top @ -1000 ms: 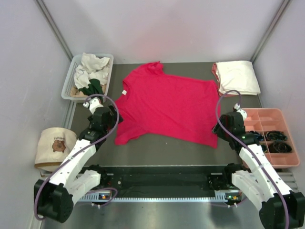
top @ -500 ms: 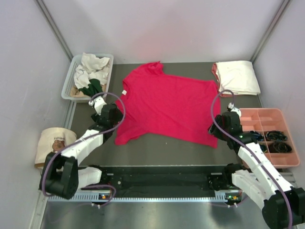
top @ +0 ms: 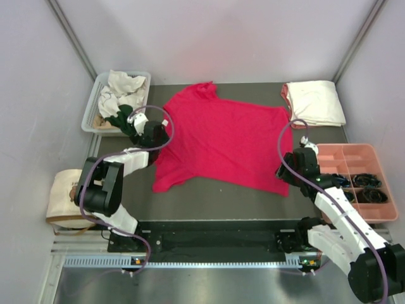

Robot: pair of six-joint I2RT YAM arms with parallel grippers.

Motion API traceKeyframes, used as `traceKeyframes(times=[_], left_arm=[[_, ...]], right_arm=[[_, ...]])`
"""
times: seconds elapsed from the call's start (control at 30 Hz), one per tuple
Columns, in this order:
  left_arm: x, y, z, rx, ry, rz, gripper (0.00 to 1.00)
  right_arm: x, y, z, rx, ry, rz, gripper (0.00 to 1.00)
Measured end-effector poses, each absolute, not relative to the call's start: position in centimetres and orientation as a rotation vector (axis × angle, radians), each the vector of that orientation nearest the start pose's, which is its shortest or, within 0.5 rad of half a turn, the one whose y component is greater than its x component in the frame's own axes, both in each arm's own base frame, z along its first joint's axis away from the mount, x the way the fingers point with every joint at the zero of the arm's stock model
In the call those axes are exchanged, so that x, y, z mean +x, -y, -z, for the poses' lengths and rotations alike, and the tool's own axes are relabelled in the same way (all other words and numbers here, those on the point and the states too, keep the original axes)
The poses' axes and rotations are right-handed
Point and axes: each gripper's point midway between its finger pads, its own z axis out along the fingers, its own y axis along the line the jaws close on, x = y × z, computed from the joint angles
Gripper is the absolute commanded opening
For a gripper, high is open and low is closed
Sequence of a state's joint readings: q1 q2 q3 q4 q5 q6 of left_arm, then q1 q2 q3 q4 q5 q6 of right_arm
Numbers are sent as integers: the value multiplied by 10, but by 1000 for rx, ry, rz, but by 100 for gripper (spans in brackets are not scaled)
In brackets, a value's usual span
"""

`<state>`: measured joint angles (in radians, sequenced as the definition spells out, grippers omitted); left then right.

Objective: Fold and stack the t-shirts
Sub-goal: Flatten out the tshirt

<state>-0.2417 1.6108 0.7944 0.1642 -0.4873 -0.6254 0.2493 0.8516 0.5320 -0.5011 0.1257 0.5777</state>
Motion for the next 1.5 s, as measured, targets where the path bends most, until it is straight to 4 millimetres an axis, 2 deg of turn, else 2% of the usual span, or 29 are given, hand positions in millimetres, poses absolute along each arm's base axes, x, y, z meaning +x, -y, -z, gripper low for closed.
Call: traceKeyframes(times=[0.13, 0.23, 0.6, 0.63, 0.67, 0.73, 0.77, 0.9, 1.1, 1.5], left_arm=[[437, 37, -79, -662, -1985, -28, 86], [447, 32, -80, -670, -1972, -29, 85], [450, 16, -34, -702, -2058, -53, 64], [452, 16, -35, -703, -2056, -45, 61], [455, 17, -36, -701, -2056, -36, 54], [457, 18, -35, -699, -2059, -29, 49], [458, 18, -35, -701, -2058, -25, 40], [461, 20, -33, -700, -2067, -18, 20], [466, 21, -32, -698, -2077, -14, 5], [477, 11, -51, -689, -2067, -82, 1]], right_arm=[[236, -61, -82, 449, -2364, -237, 51], [236, -62, -80, 448, -2373, -234, 51], [240, -62, -77, 447, -2379, -230, 52], [240, -62, -77, 447, -2377, -230, 52], [241, -63, -77, 447, -2375, -231, 52], [241, -63, -78, 447, -2371, -233, 52], [242, -63, -78, 447, -2370, -233, 52], [242, -63, -78, 447, -2368, -231, 52], [242, -62, -78, 448, -2368, -231, 52], [242, -62, -78, 450, -2367, -231, 53]])
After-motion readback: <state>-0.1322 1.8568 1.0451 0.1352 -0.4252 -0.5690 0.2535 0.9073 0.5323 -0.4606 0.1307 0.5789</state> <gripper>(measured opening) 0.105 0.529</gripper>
